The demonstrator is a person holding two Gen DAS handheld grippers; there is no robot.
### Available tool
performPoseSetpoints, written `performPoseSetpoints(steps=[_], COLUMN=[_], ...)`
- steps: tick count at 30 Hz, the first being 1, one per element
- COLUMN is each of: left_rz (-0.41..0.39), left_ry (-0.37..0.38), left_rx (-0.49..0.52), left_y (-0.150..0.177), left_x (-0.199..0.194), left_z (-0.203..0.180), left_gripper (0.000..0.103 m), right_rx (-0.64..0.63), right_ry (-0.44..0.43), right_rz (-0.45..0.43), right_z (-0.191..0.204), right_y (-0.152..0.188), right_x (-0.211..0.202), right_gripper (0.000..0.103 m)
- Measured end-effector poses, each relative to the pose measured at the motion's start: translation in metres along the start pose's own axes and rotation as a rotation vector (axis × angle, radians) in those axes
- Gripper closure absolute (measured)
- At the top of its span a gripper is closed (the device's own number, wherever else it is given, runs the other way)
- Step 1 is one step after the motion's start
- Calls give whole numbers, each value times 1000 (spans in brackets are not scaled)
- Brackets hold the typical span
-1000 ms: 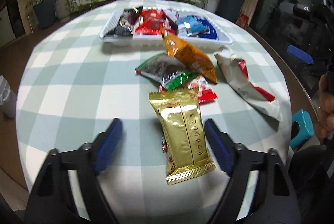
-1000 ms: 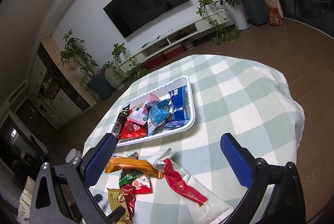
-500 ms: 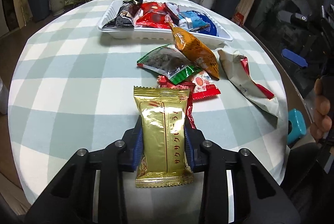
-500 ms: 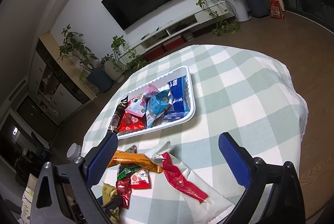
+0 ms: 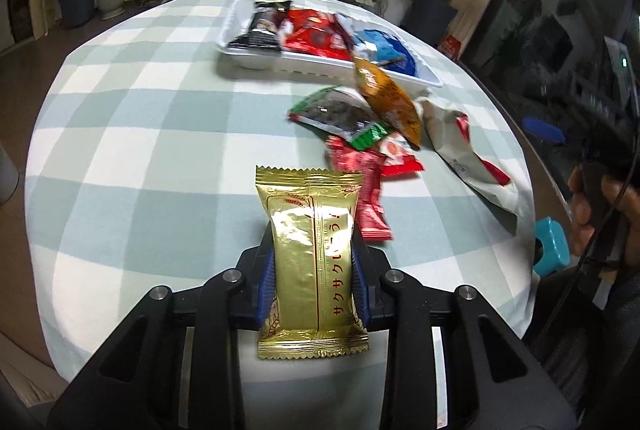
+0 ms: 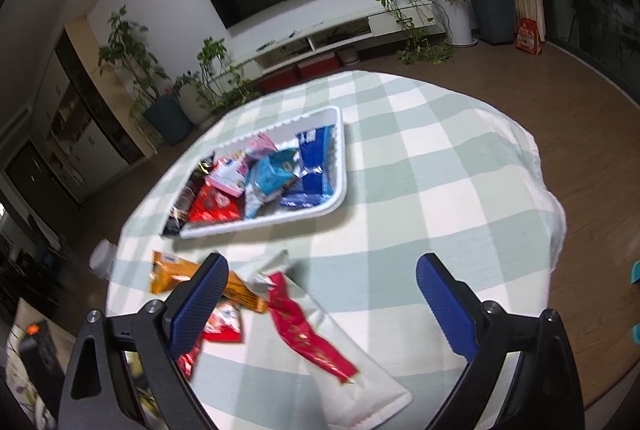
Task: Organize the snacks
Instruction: 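Grasp the gold wafer with the left tool while the right tool grasps the white-and-red packet, then lift the gold wafer and white-and-red packet and carry them over the tray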
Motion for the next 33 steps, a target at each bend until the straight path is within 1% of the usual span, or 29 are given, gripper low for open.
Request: performPoseSetpoints(steps=[2,3,6,10,13,15,18,19,23,26,28,30,33], left_rz=[-9,-13,-23,-21,-15,-10,-9,-9,-9,-8,-8,-8,-7], left_ry=[2,4,12,21,29,32,34,34,33,30,29,27,25], left_rx=[-34,-45,-56,-74,-86,-85,-86,-86,-83,-79,-76,-73,-71], left_y=[0,0,-1,0,0,1,2,1,1,2,3,3,3], left_x=[-3,-4,-7,-6,-4,-3,-2,-2,-2,-2,-1,-1,0], left_z=[9,12,16,20,21,21,20,20,20,20,19,18,18], left_gripper=[74,74,74,74,74,74,74,74,74,74,74,74,74], right_rx=[-44,-72,-197,-350,-420,-427,-411,-404,-396,-391,-387,-374,-327], right_ry=[13,15,7,5,38,56,71,76,66,55,47,47,35], right_rz=[20,30,69,162,208,233,283,308,315,318,319,317,321], right_z=[3,5,23,46,51,49,44,41,40,42,43,42,38], right_y=[4,6,17,41,53,58,63,67,69,70,71,69,66], right_x=[2,2,6,19,29,33,39,41,39,36,35,34,34], right_gripper=[6,9,14,25,29,30,36,37,41,46,56,63,65])
Point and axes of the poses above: each gripper's, at about its wrist camera, not at the fingertips, and x roughly the way its jaws point, z to its left, y to its underside, the point moved 2 cm from there along x, roughly the way its jaws point, and after that the axes turned 14 degrees about -z, right-handed, at the moved point
